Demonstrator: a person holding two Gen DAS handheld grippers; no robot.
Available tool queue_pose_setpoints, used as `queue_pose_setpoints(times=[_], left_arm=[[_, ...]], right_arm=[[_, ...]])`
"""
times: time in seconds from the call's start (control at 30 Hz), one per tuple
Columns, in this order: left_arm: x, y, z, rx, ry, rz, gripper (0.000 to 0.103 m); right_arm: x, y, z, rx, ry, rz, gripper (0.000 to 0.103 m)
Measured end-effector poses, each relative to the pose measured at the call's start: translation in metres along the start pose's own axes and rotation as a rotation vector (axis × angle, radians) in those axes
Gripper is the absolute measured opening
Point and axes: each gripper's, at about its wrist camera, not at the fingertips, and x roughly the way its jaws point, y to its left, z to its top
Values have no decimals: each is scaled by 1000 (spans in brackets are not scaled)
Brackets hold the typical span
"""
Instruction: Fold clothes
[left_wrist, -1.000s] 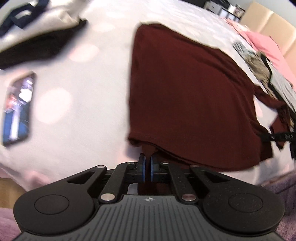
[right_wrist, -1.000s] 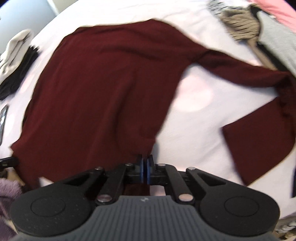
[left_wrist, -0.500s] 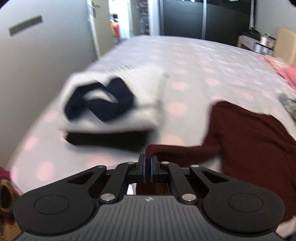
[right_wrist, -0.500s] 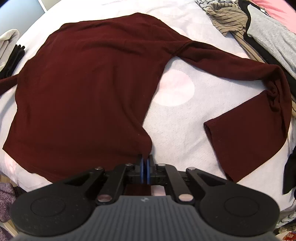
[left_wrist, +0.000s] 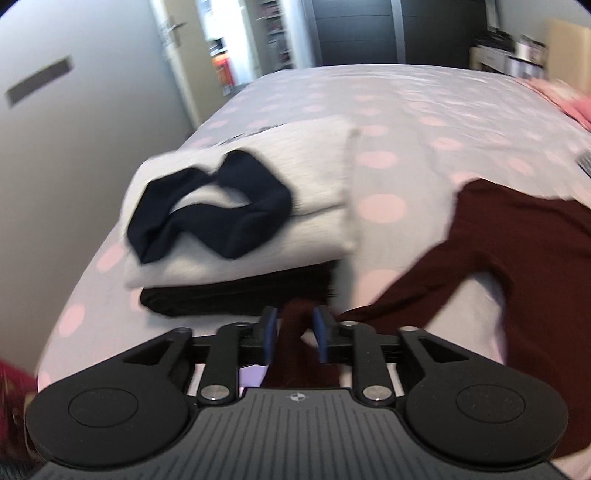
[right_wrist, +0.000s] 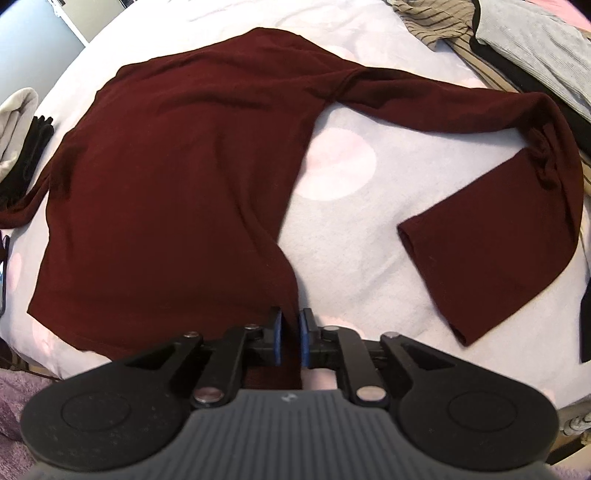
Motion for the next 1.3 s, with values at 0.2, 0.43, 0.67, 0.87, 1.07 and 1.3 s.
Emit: queue_pose_setpoints(times=[0.2, 0.43, 0.67, 0.87, 1.07, 1.3], left_arm=[[-18, -47, -25, 18, 72, -270, 40], [9, -94, -73, -14, 260, -444, 41], [31, -113, -85, -54, 329, -494, 39], [33, -120, -87, -18, 358, -482, 3], [-9, -108, -63, -28, 257, -531, 3], [-75, -89, -31, 2, 166, -578, 3]], right_arm=[[-16, -5, -2, 35, -44, 51, 30], [-17, -16, -17, 75, -31, 94, 30], [-4, -31, -27, 115, -2, 147, 30], [-2, -32, -31, 115, -6, 204, 8], [-41, -36, -15, 162, -72, 259, 7], [-118, -36, 8, 116, -127, 289, 7]])
